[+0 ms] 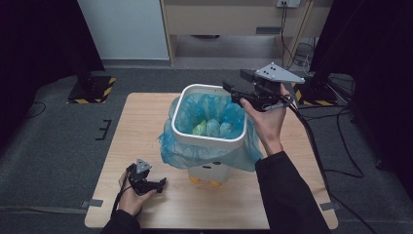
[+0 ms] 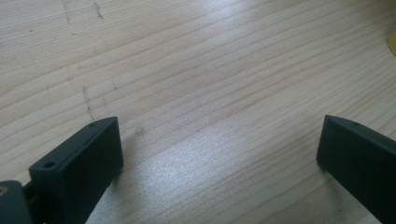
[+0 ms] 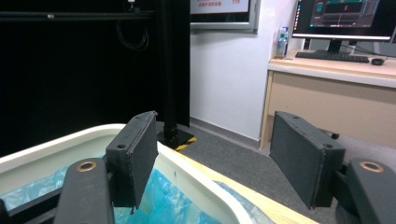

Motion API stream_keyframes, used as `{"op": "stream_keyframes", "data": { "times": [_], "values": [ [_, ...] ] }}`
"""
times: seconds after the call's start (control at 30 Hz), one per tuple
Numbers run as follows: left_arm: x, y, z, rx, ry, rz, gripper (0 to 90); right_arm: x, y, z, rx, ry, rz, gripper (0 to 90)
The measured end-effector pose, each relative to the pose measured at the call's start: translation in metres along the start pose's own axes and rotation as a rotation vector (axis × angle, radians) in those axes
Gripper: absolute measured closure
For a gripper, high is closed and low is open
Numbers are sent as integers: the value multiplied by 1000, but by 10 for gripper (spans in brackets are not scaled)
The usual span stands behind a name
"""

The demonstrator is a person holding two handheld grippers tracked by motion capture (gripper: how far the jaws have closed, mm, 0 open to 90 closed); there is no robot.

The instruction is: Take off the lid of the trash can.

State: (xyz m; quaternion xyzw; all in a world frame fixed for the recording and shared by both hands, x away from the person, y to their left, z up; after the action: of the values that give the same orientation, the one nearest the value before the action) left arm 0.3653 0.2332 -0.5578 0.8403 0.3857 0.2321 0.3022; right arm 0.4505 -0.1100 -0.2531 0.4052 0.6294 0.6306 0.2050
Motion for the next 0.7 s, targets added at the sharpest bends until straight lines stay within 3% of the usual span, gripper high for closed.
{"op": "stream_keyframes", "data": {
  "times": [0.7],
  "values": [
    [0, 0, 0, 0, 0, 0, 0, -1, -21, 18, 161, -11, -40, 399]
  ]
}}
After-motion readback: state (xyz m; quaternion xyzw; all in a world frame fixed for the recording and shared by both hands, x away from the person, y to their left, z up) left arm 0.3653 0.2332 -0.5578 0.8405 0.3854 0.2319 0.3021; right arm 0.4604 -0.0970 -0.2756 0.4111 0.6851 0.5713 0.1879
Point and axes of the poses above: each handheld gripper's, and its own axes: z roughly forward along the jaws, y roughly out of its top, x roughly to its left, the point moved 3 cm from there along z, roughly forward along the jaws, and after that the axes turned 13 degrees about z, right-handed, at the moved point
